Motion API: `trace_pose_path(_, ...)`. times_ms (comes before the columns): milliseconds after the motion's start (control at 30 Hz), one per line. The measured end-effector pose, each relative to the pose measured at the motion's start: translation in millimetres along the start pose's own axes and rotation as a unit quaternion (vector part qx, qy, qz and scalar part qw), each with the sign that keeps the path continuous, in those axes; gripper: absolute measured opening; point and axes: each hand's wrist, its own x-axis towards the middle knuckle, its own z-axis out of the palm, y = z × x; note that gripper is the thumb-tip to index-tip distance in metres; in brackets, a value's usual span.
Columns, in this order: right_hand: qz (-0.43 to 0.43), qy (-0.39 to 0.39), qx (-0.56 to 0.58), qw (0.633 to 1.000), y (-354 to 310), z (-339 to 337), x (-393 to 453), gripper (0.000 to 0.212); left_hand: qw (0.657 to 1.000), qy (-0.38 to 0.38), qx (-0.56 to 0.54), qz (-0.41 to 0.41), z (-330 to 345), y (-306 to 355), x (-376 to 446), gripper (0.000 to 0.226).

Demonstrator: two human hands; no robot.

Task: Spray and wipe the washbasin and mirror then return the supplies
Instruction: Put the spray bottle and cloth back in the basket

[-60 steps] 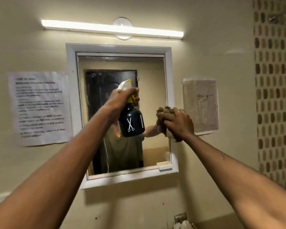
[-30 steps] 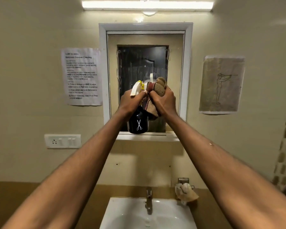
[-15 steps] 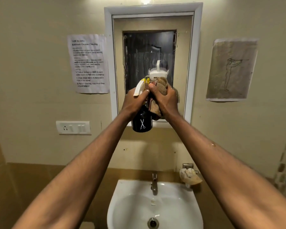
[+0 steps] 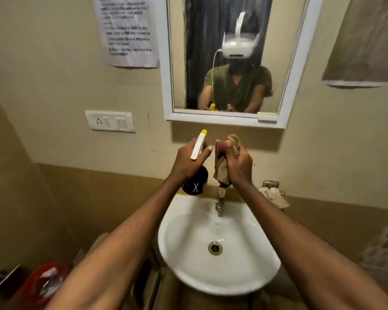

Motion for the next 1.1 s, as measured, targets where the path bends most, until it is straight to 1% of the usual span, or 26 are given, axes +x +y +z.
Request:
trace_pose_path(200, 0.020, 0.015, -0.036, 0.999, 42.8, 35.8, -37.5, 0.051, 0.999, -0.006, -0.013, -0.047, -10.8, -55.3, -25.3, 0.018)
trace_pose_path(333, 0.041, 0.014, -0.043, 0.998, 49.1, 69.6, -55.3, 0.051, 0.997, 0.001, -0.023, -0.070, -31.7, -87.0, -36.1, 0.021)
trace_pose_path(467, 0.044, 0.004, -0.045, 0.998, 42.6, 115.4, -69.7, 0.052, 0.996, 0.013, -0.032, -0.076, -68.0, -118.6, -44.3, 0.026)
trace_pose_path(700, 0.054, -0.054, -0.017, 0.997, 25.3, 208.6, -102.5, 0.055, 0.994, 0.052, -0.022, -0.099, -138.4, -172.7, -62.5, 0.028)
trace_pose_path(767, 0.053, -0.080, 0.000, 0.995, 22.8, 238.3, -111.1, 0.049, 0.991, 0.070, -0.019, -0.113, -159.7, -193.7, -66.3, 0.027)
trace_pose_path(833, 0.055, -0.098, 0.017, 0.993, 22.2, 264.1, -119.9, 0.037, 0.987, 0.087, -0.023, -0.134, -179.5, -215.3, -70.3, 0.026)
trace_pose_path(900, 0.080, -0.119, 0.023, 0.989, 26.6, 293.9, -127.8, 0.031, 0.983, 0.090, -0.023, -0.158, -197.0, -240.3, -74.9, 0.031)
trace_pose_path(967, 0.111, -0.134, 0.025, 0.984, 36.2, 325.9, -135.0, 0.033, 0.981, 0.090, -0.023, -0.171, -211.6, -265.8, -78.7, 0.037)
trace_pose_path(1100, 0.135, -0.142, 0.011, 0.981, 65.7, 382.3, -153.2, 0.033, 0.973, 0.091, -0.030, -0.212, -228.9, -324.1, -90.3, 0.034)
